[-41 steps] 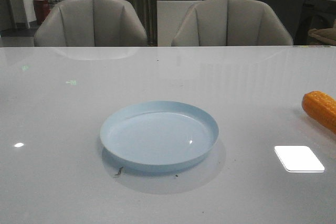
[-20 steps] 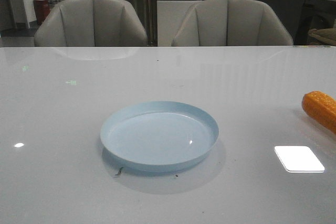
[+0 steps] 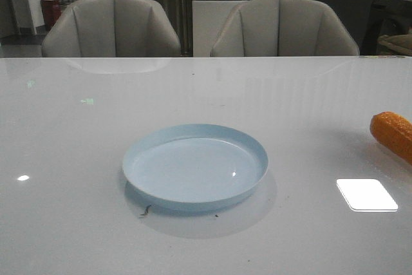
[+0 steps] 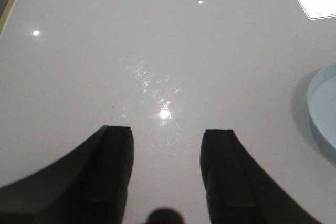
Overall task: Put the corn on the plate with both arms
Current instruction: 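Move the right gripper down over the orange corn cob, then close the right gripper on the corn cob and lift it, then carry the corn cob over the plate and lower it, then open the right gripper and raise it off the corn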
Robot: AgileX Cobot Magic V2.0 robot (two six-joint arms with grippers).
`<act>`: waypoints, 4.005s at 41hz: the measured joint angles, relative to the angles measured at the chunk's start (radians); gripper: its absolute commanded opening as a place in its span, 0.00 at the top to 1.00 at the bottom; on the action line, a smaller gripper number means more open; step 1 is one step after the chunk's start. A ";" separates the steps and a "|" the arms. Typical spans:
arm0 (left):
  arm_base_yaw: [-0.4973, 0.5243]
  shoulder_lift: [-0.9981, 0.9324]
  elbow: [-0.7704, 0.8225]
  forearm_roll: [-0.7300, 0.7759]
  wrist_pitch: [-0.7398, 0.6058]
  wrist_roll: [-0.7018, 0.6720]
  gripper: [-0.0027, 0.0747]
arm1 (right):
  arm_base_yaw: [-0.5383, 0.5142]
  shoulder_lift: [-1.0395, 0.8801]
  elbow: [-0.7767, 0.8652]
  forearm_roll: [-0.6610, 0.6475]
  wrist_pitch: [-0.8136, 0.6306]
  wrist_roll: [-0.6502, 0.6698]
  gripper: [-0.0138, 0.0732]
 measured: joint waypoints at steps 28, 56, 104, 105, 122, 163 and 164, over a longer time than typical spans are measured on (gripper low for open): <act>0.000 0.000 0.000 0.000 0.000 0.000 0.48 | -0.002 0.338 -0.106 0.007 -0.050 -0.012 0.22; 0.000 0.000 0.000 0.000 0.000 0.000 0.48 | 0.019 0.372 -0.178 0.007 -0.001 -0.083 0.71; 0.000 0.000 0.000 0.000 0.000 0.000 0.48 | 0.603 0.505 -0.555 0.119 0.292 -0.327 0.77; 0.000 0.000 0.000 0.000 0.000 0.000 0.48 | 0.603 0.513 -0.555 0.119 0.292 -0.327 0.77; 0.000 0.000 0.000 0.000 0.000 0.000 0.48 | 0.603 0.593 -0.555 0.119 0.271 -0.327 0.41; 0.000 0.000 0.000 0.000 0.000 0.000 0.48 | 0.555 0.527 -0.901 0.126 0.534 -0.157 0.21; 0.000 0.000 0.000 0.000 0.000 0.000 0.48 | 0.547 0.516 -0.902 0.126 0.534 -0.151 0.21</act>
